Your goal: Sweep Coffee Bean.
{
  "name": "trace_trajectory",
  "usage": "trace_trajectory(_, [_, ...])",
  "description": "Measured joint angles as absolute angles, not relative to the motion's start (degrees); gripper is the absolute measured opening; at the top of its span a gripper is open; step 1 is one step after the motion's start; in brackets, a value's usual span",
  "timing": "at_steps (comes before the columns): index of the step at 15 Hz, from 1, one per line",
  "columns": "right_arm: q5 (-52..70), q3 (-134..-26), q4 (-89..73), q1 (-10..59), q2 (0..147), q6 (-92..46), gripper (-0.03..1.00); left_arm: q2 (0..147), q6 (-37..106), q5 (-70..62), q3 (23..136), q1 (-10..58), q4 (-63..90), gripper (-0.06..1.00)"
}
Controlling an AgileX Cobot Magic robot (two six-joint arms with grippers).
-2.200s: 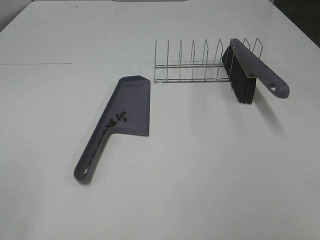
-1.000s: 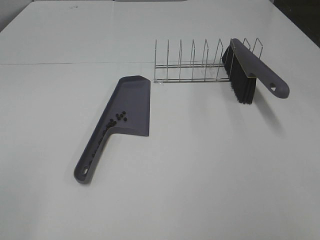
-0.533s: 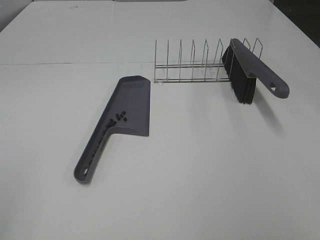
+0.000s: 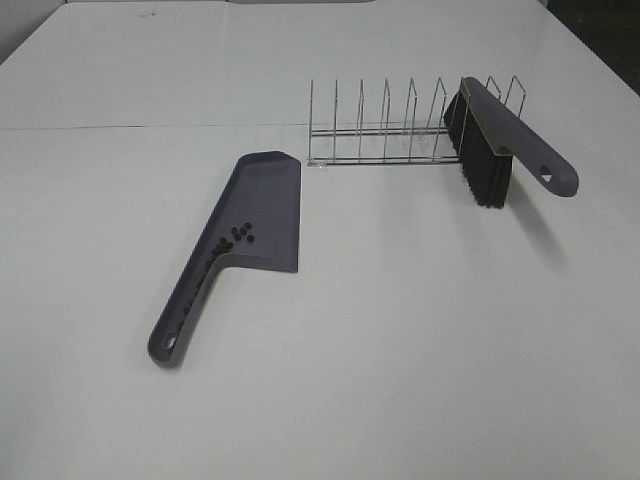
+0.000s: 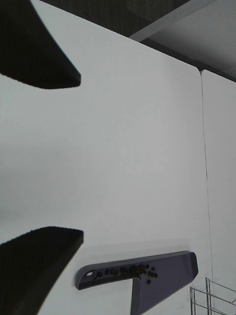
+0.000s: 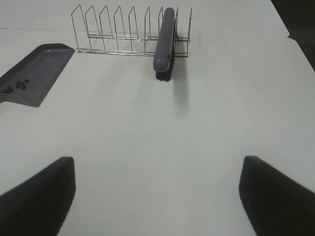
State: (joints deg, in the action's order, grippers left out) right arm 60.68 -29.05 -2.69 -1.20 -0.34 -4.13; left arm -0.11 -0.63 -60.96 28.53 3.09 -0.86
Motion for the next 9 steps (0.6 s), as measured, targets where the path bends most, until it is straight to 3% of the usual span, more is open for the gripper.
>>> trace_trajectory(9, [60.68,-29.05,-3.67,-1.2,-0.34,-4.13,0.77,-0.11,-0.63,-60.96,28.53,3.09,-0.86,0.71])
